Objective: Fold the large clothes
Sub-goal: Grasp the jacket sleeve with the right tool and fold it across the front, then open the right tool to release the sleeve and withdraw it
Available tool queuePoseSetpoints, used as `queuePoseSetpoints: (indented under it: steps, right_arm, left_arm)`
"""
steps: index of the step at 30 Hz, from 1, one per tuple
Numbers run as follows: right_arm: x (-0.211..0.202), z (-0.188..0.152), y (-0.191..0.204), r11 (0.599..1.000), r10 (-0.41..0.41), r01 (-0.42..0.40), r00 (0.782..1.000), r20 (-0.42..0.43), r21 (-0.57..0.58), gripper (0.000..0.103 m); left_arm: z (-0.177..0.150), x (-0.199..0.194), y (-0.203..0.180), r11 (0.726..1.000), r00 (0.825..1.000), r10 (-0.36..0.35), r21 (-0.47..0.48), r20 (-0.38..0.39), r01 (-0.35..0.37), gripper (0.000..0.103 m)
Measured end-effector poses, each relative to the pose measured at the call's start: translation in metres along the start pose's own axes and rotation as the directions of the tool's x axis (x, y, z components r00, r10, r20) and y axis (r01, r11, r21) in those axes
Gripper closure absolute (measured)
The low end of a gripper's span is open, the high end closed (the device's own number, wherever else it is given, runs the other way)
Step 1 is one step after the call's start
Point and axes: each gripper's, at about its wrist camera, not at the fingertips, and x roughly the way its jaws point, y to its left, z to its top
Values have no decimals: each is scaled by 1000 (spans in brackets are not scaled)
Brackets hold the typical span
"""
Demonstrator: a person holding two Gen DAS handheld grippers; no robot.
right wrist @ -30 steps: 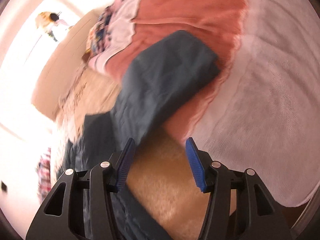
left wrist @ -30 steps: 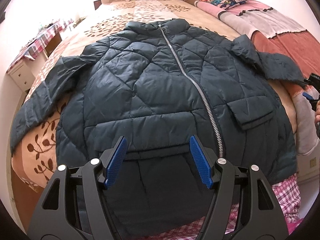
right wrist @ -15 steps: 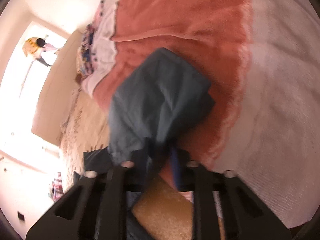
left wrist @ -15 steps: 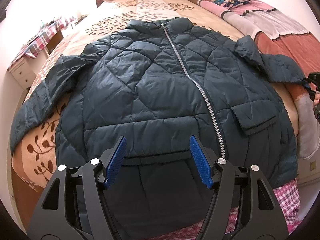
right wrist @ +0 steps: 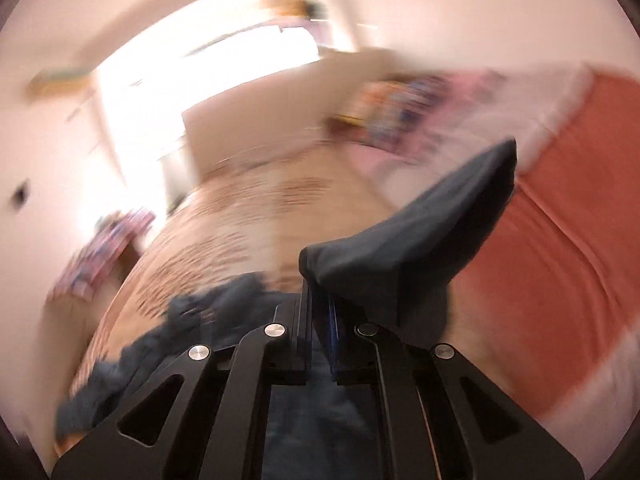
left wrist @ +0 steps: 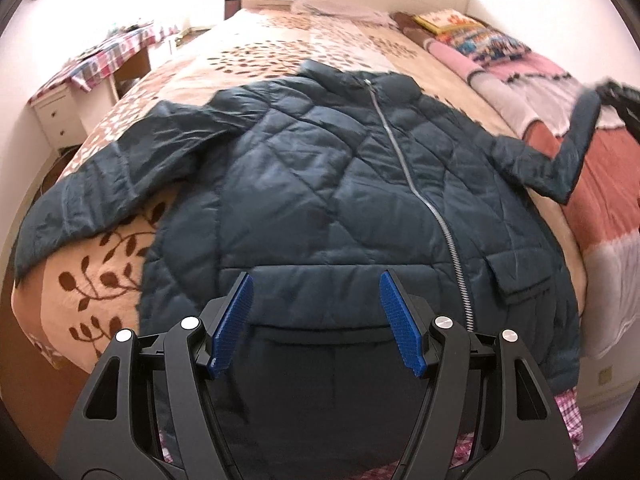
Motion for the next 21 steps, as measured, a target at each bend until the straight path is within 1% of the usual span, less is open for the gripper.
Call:
queuePoseSetpoints:
  steps: [1, 2, 3, 4, 7, 9, 11, 14, 15, 17, 18, 19, 20, 21]
  right_arm:
    - [5, 1, 22, 998, 25, -25, 1000, -4, -49, 95]
    - [11, -1, 53, 991, 62, -63, 998, -16, -114, 96]
    - [17, -3, 75, 983, 89, -93, 996, -28, -158, 96]
    - [26, -10, 106, 969, 128, -137, 990, -55, -207, 96]
    - [52, -33, 171, 929, 209, -241, 968, -137, -282, 96]
    - [70, -54, 207, 905, 238, -290, 952, -195, -311, 96]
    - [93, -77, 233, 894, 235, -313, 937, -259, -322, 96]
    - [133, -118, 257, 898, 191, -315, 908, -374, -306, 96]
    - [144, -133, 263, 901, 168, -310, 895, -412, -304, 96]
    - [162, -157, 273, 898, 131, -313, 862, -490, -310, 95]
    - [169, -168, 277, 896, 105, -314, 838, -536, -315, 94]
    - [176, -176, 276, 897, 82, -317, 804, -589, -308, 93]
    - [177, -183, 274, 899, 76, -321, 784, -616, -297, 93]
    - [178, -184, 273, 902, 89, -331, 771, -631, -277, 93]
  left_arm:
    - [-1, -1, 7, 1000, 1000, -1, -16, 5, 1, 38]
    - [-3, -3, 14, 999, 1000, 0, -32, 9, 0, 38]
    - [-4, -3, 20, 999, 1000, 0, -45, 12, 0, 38]
    - [-6, -4, 28, 998, 1000, 2, -62, 16, -1, 38]
    - [-11, -7, 48, 995, 1000, 8, -104, 24, -6, 38]
    - [-14, -8, 61, 991, 1000, 12, -131, 28, -8, 38]
    - [-16, -8, 69, 989, 999, 16, -146, 30, -11, 38]
    - [-16, -8, 82, 986, 999, 16, -165, 38, -10, 38]
    - [-16, -8, 85, 986, 999, 15, -168, 40, -8, 38]
    - [-15, -8, 91, 984, 999, 14, -180, 42, -6, 38]
    - [-15, -7, 94, 983, 999, 14, -182, 44, -5, 38]
    - [-14, -7, 96, 983, 999, 14, -183, 45, -5, 38]
    - [-13, -6, 98, 983, 999, 15, -183, 47, -6, 38]
    - [-13, -5, 98, 983, 999, 17, -182, 47, -9, 38]
